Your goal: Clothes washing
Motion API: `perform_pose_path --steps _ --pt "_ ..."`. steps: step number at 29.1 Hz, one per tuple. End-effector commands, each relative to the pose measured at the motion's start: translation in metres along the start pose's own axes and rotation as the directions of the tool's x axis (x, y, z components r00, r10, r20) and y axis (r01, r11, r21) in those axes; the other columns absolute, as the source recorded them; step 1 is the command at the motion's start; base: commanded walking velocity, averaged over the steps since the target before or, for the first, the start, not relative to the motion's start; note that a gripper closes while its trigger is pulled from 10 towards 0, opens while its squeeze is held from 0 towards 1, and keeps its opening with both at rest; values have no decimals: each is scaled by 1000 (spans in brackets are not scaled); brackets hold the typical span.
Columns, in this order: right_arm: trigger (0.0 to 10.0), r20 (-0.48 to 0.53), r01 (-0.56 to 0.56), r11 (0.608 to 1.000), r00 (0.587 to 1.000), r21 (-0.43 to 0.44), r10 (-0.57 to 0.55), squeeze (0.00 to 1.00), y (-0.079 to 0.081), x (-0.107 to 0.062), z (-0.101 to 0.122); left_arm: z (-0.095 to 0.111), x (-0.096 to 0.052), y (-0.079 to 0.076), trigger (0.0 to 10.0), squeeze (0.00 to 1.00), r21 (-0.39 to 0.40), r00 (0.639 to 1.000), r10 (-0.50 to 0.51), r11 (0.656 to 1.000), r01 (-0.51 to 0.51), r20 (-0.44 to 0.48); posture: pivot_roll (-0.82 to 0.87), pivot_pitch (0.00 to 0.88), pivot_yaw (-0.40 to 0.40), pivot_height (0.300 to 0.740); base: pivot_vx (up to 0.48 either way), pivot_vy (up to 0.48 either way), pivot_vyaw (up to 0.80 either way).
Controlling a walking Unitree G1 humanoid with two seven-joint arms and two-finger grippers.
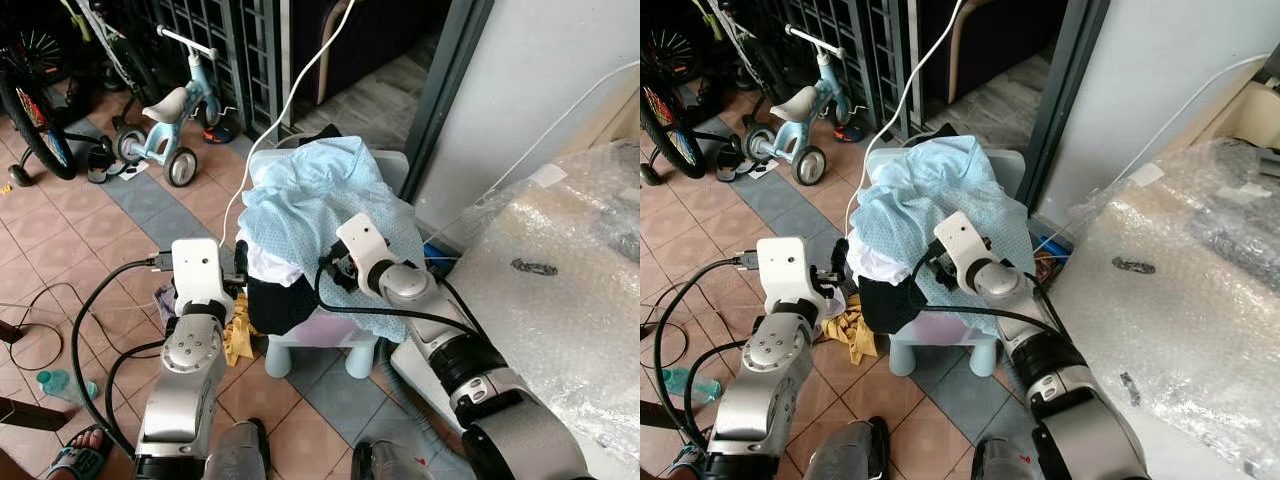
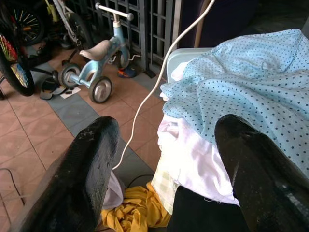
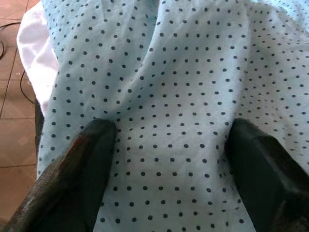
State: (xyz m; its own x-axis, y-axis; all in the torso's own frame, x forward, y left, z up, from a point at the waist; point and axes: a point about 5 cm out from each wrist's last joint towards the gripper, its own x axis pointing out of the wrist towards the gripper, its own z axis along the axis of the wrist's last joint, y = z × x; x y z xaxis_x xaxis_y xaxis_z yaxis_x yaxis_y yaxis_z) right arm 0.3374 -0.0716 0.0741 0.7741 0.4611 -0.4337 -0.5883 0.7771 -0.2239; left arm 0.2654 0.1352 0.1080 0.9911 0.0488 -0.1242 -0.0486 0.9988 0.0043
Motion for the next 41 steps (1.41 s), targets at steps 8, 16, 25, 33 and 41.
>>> perform_pose_path --steps 8,16,25,33,41 --pt "0 6 40 999 999 18 -40 0 -6 3 3 4 -2 0 10000 0 10 1000 8 1000 -8 8 95 141 -22 740 0 0 0" --pt "0 -9 75 996 997 51 -74 0 -13 3 -3 5 2 -1 10000 0 13 1000 1 1000 -1 9 93 128 -18 740 0 0 0" --pt "0 12 102 989 994 105 -104 0 -19 4 2 6 7 -1 10000 0 30 1000 -2 1000 1 13 105 106 -32 740 0 0 0" --pt "0 34 123 982 991 145 -129 0 -24 6 12 8 9 3 10000 0 17 999 39 999 -39 23 109 102 -47 740 0 0 0" --pt "0 67 166 967 981 193 -181 0 -36 5 22 8 13 -1 10000 0 12 999 28 1000 -29 22 87 101 -42 740 0 0 0"
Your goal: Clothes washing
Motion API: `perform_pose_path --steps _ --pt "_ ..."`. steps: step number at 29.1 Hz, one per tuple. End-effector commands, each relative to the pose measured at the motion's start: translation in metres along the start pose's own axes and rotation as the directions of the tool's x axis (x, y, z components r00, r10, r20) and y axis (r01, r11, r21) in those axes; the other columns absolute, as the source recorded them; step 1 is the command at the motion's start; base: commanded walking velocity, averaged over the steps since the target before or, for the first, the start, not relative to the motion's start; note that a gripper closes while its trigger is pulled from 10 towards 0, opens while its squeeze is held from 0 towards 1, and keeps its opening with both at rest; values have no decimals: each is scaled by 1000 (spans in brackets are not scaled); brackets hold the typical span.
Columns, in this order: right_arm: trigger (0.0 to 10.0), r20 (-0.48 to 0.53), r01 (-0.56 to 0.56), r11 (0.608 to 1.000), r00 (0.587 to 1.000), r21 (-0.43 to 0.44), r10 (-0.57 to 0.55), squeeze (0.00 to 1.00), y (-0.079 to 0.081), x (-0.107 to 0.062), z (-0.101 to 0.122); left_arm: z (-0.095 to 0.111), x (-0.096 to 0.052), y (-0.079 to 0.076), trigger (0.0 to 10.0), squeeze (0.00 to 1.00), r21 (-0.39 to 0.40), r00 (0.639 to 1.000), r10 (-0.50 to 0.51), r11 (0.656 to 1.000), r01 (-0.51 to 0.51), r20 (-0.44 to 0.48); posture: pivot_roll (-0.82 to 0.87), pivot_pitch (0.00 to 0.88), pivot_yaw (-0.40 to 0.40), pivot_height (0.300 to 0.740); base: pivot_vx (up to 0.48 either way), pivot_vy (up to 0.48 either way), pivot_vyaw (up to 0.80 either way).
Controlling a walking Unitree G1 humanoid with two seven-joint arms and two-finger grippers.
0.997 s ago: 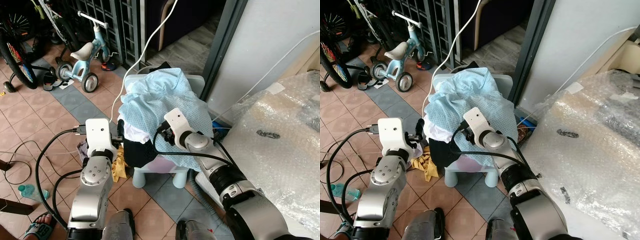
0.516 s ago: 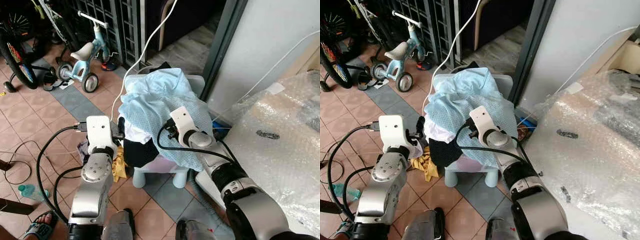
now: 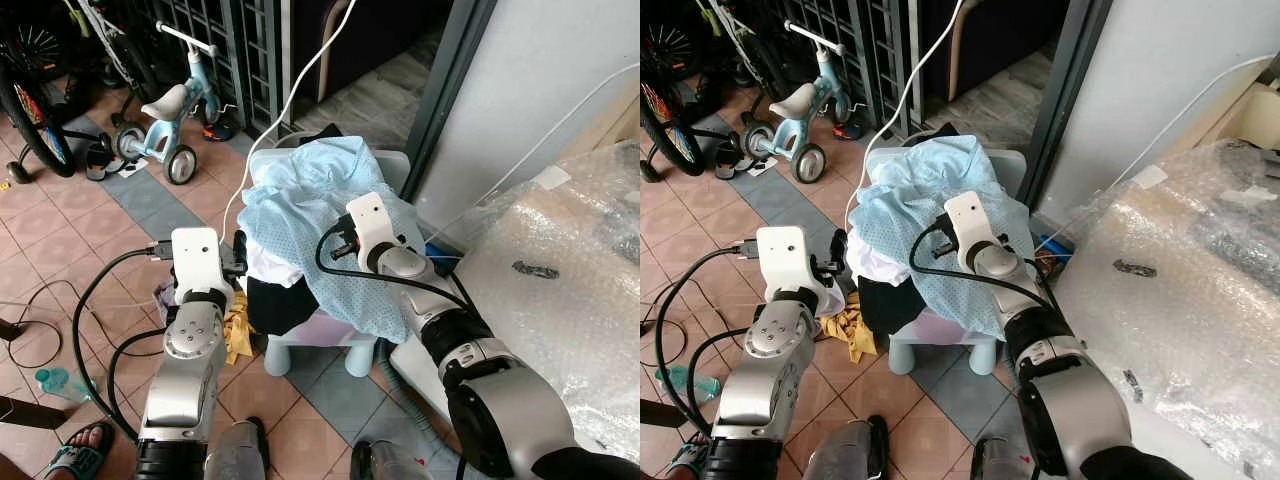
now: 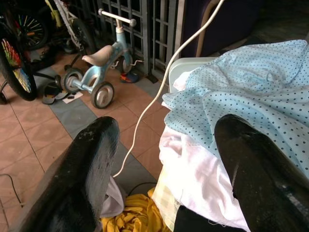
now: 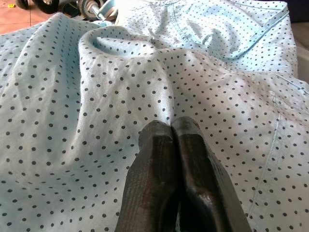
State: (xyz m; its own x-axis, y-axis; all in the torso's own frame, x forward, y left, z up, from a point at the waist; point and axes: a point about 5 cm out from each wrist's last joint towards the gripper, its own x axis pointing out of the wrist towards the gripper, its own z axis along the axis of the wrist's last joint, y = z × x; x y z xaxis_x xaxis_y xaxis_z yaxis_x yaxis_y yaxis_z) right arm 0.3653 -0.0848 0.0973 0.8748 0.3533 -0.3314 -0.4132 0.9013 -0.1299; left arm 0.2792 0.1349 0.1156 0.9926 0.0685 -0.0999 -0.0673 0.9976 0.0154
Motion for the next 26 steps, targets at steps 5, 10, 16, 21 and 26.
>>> perform_pose_path --steps 5,10,16,21,26 --pt "0 25 51 998 998 43 -52 0 -13 -2 3 -2 0 0 10000 0 2 1000 4 1000 -4 -5 79 100 -37 740 0 0 0" --pt "0 98 93 993 990 68 -99 0 -23 -4 15 -3 0 -1 10000 0 0 1000 3 1000 -3 -5 75 98 -37 740 0 0 0" --pt "0 445 171 973 867 153 -222 0 -55 -21 94 -3 2 0 10000 0 2 1000 1 1000 -1 3 66 86 -24 740 0 0 0" --pt "0 597 221 957 748 188 -290 0 -79 -41 142 -1 7 -1 10000 0 5 1000 -2 1000 2 14 49 72 -13 740 0 0 0" --pt "0 696 360 902 584 240 -418 0 -120 -78 183 4 13 -6 10000 0 -1 999 -10 1000 10 32 37 58 -8 740 0 0 0"
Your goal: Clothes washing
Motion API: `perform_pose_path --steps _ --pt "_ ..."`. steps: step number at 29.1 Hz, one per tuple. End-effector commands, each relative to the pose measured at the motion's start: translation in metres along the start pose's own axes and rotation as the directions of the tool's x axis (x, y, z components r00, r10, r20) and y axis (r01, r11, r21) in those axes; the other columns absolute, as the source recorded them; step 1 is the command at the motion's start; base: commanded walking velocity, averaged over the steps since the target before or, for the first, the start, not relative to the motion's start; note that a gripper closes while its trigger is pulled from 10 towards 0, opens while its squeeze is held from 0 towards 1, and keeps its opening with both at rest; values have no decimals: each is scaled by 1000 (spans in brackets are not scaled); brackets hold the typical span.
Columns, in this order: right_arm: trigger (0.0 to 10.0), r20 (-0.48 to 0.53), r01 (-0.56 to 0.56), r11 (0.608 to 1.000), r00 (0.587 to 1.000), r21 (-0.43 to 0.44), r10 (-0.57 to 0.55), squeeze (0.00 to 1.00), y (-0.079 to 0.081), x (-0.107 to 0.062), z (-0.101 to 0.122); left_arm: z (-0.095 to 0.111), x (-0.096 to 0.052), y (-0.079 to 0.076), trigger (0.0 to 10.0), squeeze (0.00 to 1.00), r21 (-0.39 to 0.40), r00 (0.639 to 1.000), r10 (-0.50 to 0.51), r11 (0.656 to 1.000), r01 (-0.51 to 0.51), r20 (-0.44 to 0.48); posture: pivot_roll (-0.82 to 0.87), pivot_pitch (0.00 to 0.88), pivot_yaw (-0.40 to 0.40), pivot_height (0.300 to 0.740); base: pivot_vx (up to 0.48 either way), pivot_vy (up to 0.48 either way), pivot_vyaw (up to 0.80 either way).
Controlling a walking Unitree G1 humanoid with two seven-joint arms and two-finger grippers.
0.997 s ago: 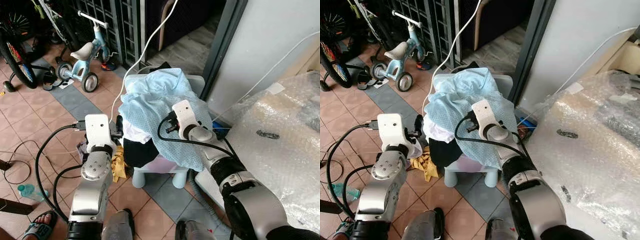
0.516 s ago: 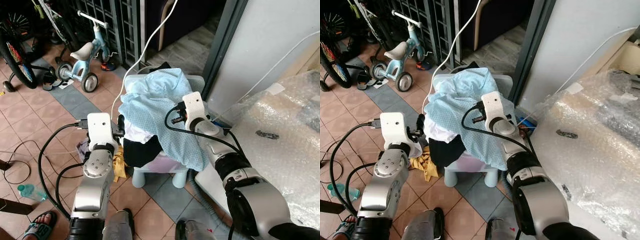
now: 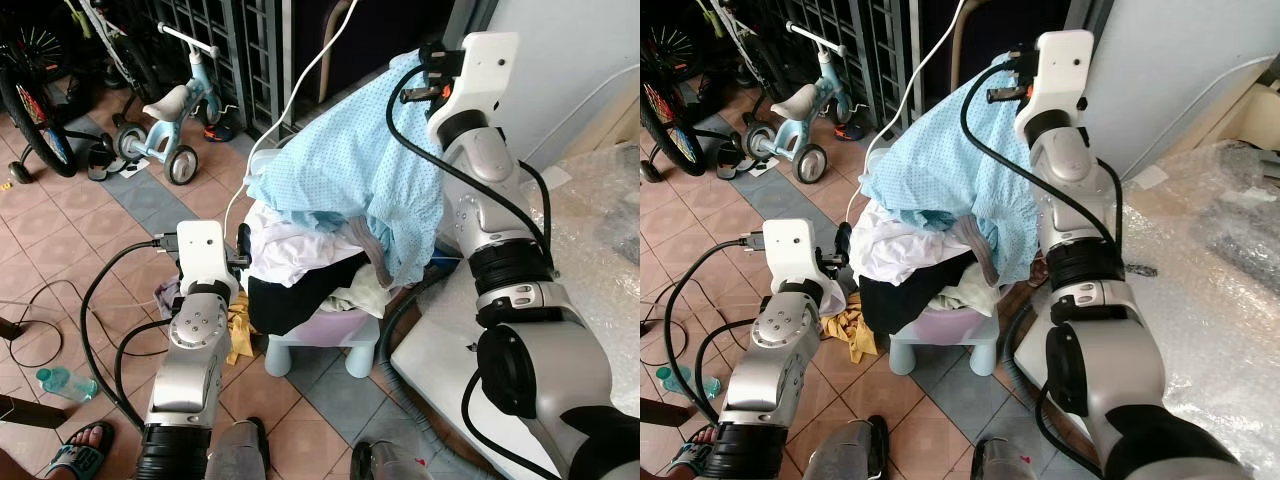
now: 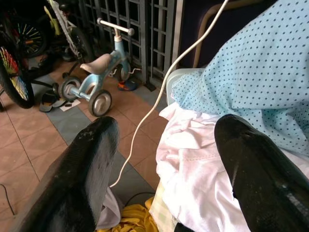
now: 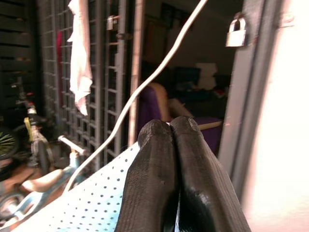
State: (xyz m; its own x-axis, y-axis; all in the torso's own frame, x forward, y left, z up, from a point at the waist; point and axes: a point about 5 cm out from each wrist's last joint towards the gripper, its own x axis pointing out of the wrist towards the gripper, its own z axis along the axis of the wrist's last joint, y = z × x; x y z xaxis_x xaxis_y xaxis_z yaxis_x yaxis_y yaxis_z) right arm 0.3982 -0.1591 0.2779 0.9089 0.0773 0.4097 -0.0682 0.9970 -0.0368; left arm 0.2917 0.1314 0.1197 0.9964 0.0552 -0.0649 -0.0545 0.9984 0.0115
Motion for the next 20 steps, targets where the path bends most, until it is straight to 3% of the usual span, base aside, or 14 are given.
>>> perform_pose_path --steps 1,5,7,9,12,15,17,20 --pt "0 113 75 997 991 -7 -74 0 -16 7 31 -2 1 -1 10000 0 2 1000 3 1000 -3 -3 37 58 -8 740 0 0 0" --pt "0 190 233 969 958 -76 -216 0 -61 10 60 -2 4 -3 10000 0 -2 1000 -1 1000 1 0 21 49 -6 740 0 0 0" --pt "0 168 235 970 961 -68 -221 0 -67 9 57 -3 4 -4 10000 0 -7 1000 -3 1000 3 1 16 49 -8 740 0 0 0" --pt "0 107 189 981 977 -33 -184 0 -63 6 45 -4 3 -5 10000 0 -9 1000 -6 1000 6 1 17 50 -9 740 0 0 0" --pt "0 77 -7 1000 997 -20 8 0 -24 0 28 -5 3 -5 10000 0 -11 1000 -4 1000 4 2 19 52 -14 740 0 0 0" --pt "0 89 -97 995 991 -31 99 0 -3 -3 25 -5 2 -6 10000 0 -13 1000 -2 1000 2 2 20 51 -15 740 0 0 0" --pt "0 105 -191 980 977 56 185 0 19 -3 29 -5 3 -5 10000 0 -12 1000 0 1000 0 5 21 49 -19 740 0 0 0" --pt "0 132 -310 945 946 104 296 0 44 -5 36 -5 4 -4 10000 0 -12 1000 5 1000 -5 7 21 48 -20 740 0 0 0"
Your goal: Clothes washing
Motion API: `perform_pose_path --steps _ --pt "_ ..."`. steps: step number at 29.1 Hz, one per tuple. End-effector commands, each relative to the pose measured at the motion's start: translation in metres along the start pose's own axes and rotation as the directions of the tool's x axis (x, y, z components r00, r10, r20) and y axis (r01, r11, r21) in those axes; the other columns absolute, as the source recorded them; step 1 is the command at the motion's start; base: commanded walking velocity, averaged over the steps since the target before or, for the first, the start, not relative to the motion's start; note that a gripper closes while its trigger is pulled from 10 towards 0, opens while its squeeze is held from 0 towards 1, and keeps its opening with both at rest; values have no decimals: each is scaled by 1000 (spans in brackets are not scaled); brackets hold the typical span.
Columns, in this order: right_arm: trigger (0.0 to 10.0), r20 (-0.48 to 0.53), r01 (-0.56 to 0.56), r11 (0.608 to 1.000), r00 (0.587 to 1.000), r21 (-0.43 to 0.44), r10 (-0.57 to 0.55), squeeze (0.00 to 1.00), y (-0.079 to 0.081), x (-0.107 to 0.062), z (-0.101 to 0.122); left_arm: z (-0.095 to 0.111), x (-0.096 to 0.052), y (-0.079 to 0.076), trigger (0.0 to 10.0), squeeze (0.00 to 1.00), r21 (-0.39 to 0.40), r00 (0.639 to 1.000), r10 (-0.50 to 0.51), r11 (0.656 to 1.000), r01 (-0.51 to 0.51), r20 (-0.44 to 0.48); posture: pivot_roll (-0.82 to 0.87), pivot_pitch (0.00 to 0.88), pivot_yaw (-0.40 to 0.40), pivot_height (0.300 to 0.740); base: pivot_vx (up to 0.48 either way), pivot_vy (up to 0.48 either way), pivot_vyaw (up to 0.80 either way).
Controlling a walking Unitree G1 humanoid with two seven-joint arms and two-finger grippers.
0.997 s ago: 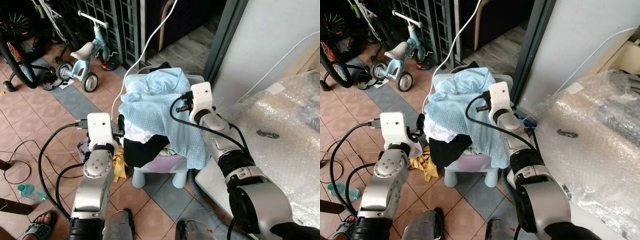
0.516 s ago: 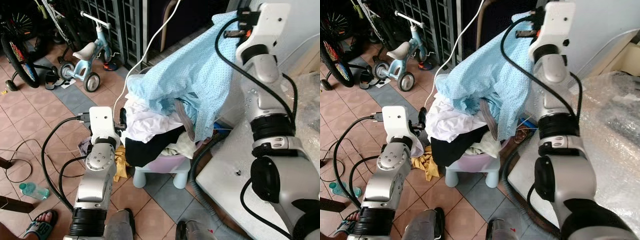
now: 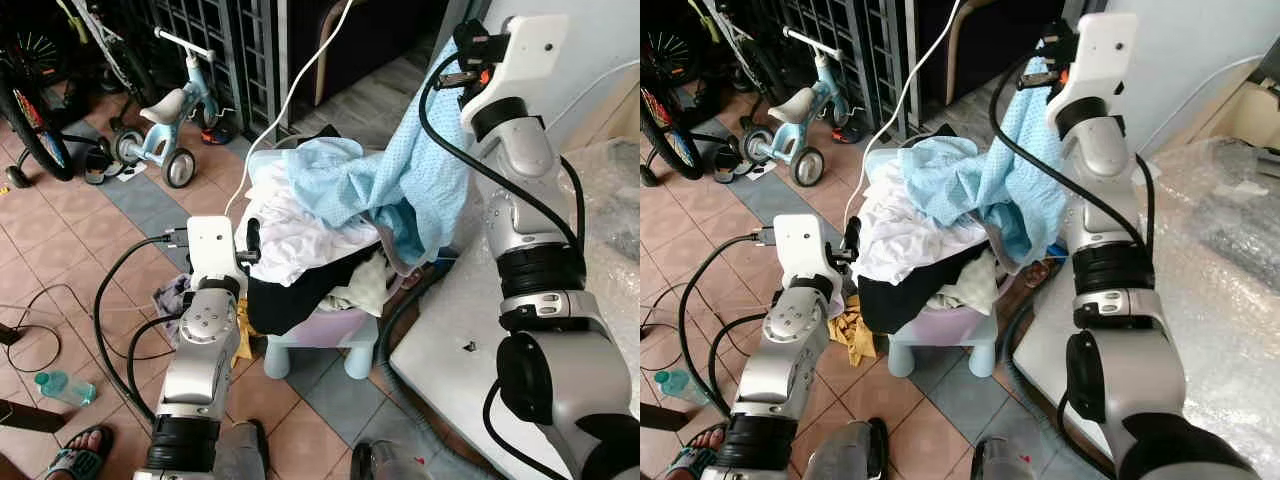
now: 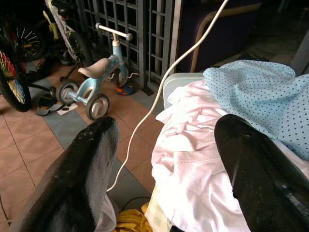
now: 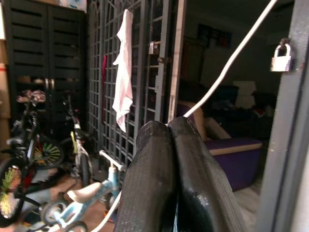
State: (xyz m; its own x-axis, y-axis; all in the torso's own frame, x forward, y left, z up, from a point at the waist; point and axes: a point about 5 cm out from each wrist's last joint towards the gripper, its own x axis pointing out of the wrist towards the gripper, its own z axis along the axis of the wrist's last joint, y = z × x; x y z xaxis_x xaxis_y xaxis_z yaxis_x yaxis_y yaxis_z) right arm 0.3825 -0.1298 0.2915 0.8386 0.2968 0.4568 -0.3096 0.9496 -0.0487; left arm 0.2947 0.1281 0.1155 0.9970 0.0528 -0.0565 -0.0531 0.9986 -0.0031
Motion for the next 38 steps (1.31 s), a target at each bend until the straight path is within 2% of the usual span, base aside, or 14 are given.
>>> perform_pose_path --steps 1,3,7,10,13,15,18,20,22,23,25,26,31,38 --pt "0 60 -118 992 992 43 115 0 22 7 18 -1 1 -1 10000 0 3 1000 8 1000 -8 0 22 46 -24 740 0 0 0" --pt "0 88 -187 971 981 147 175 0 38 9 24 0 2 -1 10000 0 2 1000 10 1000 -10 3 23 45 -27 740 0 0 0" --pt "0 84 -211 960 976 183 199 0 51 9 22 0 2 -2 10000 0 0 1000 12 1000 -12 4 23 46 -31 740 0 0 0" --pt "0 -8 -239 948 969 210 246 0 71 -4 -8 -1 0 -3 10000 0 -4 1000 13 1000 -13 3 30 51 -35 740 0 0 0" --pt "0 -57 -236 938 965 253 257 0 77 -11 -21 -2 -2 -3 10000 0 -5 1000 14 1000 -14 1 34 55 -34 740 0 0 0" --pt "0 -224 -242 927 924 285 310 0 91 -32 -58 -5 -4 -1 10000 0 -2 1000 17 1000 -17 -7 34 59 -34 740 0 0 0" --pt "0 -328 -253 929 883 268 335 0 98 -47 -82 -5 -5 -1 10000 0 0 1000 16 1000 -16 -7 38 64 -31 740 0 0 0" --pt "0 -489 -297 929 790 221 369 0 107 -77 -122 -3 -5 -2 10000 0 5 1000 10 1000 -10 -7 43 74 -25 740 0 0 0" --pt "0 -521 -321 924 764 208 382 0 110 -85 -130 -3 -5 -1 10000 0 7 1000 8 1000 -8 -8 44 76 -25 740 0 0 0" --pt "392 -543 -340 920 744 194 389 506 111 -89 -134 -3 -5 -1 10000 0 9 1000 7 1000 -7 -9 47 81 -23 740 0 0 0" --pt "392 -567 -361 915 722 179 396 506 112 -95 -138 -3 -6 -1 10000 0 11 1000 5 1000 -5 -11 48 82 -22 740 0 0 0" --pt "10000 -587 -385 906 698 176 410 1000 114 -101 -141 -4 -8 1 10000 0 17 1000 3 1000 -2 -16 51 92 -18 740 0 0 0" --pt "10000 -557 -465 874 693 140 458 1000 117 -106 -138 -6 -11 4 10000 0 25 1000 3 1000 -2 -27 53 106 -14 740 0 0 0" --pt "10000 -335 -486 856 788 176 516 1000 113 -91 -99 -7 -19 6 10000 0 31 999 3 1000 -2 -47 57 134 -8 740 0 0 0"
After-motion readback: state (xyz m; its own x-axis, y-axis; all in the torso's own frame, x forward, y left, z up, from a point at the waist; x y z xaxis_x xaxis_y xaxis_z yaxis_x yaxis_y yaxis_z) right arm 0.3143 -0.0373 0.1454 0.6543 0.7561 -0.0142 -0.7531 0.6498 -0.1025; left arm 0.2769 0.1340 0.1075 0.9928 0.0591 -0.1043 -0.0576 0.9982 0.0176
